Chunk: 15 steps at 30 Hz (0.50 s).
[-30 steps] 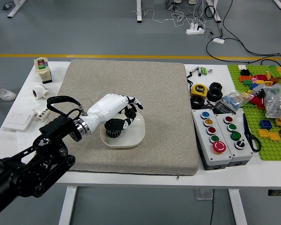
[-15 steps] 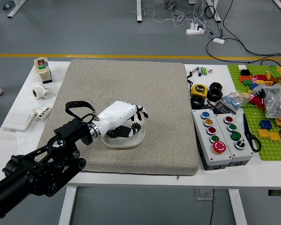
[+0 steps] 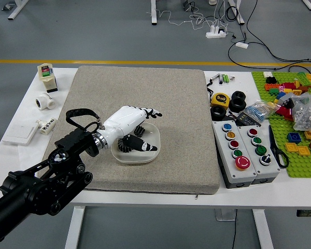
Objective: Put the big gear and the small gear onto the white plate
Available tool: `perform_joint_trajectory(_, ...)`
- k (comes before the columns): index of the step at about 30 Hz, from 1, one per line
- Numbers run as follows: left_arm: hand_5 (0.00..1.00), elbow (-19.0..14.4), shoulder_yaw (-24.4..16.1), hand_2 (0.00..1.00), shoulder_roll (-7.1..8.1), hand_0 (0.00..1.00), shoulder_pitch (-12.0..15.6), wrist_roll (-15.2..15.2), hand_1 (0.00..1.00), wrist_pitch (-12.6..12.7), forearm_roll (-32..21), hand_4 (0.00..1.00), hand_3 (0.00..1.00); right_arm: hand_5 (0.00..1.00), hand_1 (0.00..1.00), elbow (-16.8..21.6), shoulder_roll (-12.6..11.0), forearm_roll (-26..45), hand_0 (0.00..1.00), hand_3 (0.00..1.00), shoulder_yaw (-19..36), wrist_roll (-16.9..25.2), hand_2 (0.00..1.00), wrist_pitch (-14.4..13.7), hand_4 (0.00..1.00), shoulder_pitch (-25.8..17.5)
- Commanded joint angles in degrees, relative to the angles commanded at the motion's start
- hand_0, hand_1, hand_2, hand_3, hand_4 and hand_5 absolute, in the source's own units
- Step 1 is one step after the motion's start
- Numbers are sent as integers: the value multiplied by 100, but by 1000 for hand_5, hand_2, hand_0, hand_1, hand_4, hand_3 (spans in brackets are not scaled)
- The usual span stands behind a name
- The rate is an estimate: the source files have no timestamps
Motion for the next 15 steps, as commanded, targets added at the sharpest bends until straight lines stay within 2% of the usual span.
perform_joint_trajectory(1, 379, -41, -95, 878, 7, 882, 27, -11, 829, 50, 7, 998, 849, 592, 621, -1, 0, 1, 623, 471, 1, 0, 681, 1, 730, -3)
perform_joint_trajectory(6, 379, -186, -859, 878, -11, 882, 248, -139, 829, 425, -86, 998, 849, 592, 621, -4, 0, -1, 623, 471, 12, 0, 681, 5, 730, -27)
perform_joint_trajectory(7, 290, -194, -1080, 774, -30, 781, 308, -248, 722, 556, -194, 843, 682, 592, 621, -5, 1, -4, 623, 471, 16, 0, 681, 6, 730, -33)
perform_joint_trajectory(8, 290, -196, -1176, 774, -45, 781, 338, -288, 722, 603, -235, 843, 682, 592, 621, -5, 2, -5, 623, 471, 19, 1, 681, 6, 730, -38)
perform_joint_trajectory(10, 290, -194, -1614, 774, -119, 781, 525, -526, 722, 791, -617, 843, 682, 592, 621, -10, 5, 1, 623, 471, 23, 2, 681, 6, 730, -59)
perform_joint_trajectory(12, 290, -190, -1946, 774, -154, 781, 620, -619, 722, 841, -984, 843, 682, 592, 621, -14, 6, 8, 623, 471, 16, 1, 681, 7, 730, -69)
perform_joint_trajectory(13, 266, -193, -2152, 726, -166, 698, 718, -686, 674, 834, -1244, 775, 609, 592, 620, -17, 8, 4, 623, 471, 10, 0, 681, 9, 730, -79)
perform_joint_trajectory(15, 266, -256, -2450, 726, -116, 698, 891, -811, 674, 741, -1691, 775, 609, 592, 620, -21, 9, -20, 623, 471, 18, 1, 681, 7, 730, -89)
